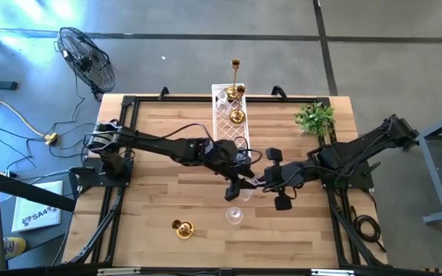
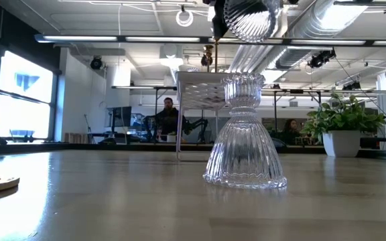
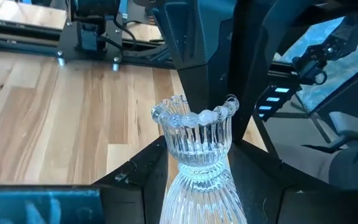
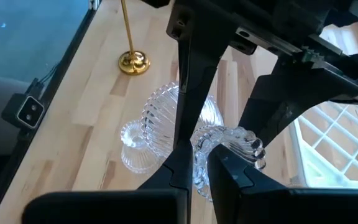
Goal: Pick & Place candle stick holders
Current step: Put the top transparent candle holder on the shelf aligned with the other transparent candle holder
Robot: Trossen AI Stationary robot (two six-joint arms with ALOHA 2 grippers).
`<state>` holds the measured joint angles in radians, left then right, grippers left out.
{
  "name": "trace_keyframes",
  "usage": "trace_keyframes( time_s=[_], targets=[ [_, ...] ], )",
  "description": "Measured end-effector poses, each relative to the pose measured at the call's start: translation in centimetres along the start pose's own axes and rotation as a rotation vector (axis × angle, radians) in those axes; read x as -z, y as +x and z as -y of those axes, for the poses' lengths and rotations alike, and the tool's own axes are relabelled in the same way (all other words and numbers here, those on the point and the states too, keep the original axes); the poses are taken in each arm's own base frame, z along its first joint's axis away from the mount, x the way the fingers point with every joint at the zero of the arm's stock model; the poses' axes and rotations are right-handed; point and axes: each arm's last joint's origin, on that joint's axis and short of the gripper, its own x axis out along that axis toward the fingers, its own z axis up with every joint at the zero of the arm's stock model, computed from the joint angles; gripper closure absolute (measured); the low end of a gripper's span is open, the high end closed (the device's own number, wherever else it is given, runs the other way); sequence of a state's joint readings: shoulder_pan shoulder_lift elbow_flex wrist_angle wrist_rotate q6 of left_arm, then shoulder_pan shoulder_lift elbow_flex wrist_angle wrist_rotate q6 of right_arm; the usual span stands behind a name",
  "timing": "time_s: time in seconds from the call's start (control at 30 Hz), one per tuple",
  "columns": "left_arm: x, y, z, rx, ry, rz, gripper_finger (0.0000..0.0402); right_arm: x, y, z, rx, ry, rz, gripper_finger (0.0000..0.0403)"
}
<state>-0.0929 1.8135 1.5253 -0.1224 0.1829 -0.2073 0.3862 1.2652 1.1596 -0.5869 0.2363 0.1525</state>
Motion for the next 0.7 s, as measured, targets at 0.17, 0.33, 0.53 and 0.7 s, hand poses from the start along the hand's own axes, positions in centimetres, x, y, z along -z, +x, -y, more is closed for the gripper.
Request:
trace_keyframes(
  time_s=[0.17, 0.33, 0.53, 0.7],
  targets=[
    [0.18, 0.31, -0.08, 0.019, 0.008, -0.006, 0.0245, 0.03, 0.02, 0.01, -0.001, -0.001, -0.004, 0.0382],
    [0.17, 0.31, -0.1, 0.021, 0.048, -0.005, 0.0247, 0.02, 0.1, 0.36, 0.004, 0.006, -0.009, 0.0382],
    [0.19, 0.31, -0.14, 0.018, 0.042, -0.007, 0.0286, 0.02, 0.13, 0.51, 0.009, 0.005, -0.01, 0.0382],
    [0.19, 0.32, -0.18, 0.005, 0.053, -0.005, 0.0286, 0.05, 0.13, 0.53, 0.015, 0.002, -0.013, 0.0382]
  ],
)
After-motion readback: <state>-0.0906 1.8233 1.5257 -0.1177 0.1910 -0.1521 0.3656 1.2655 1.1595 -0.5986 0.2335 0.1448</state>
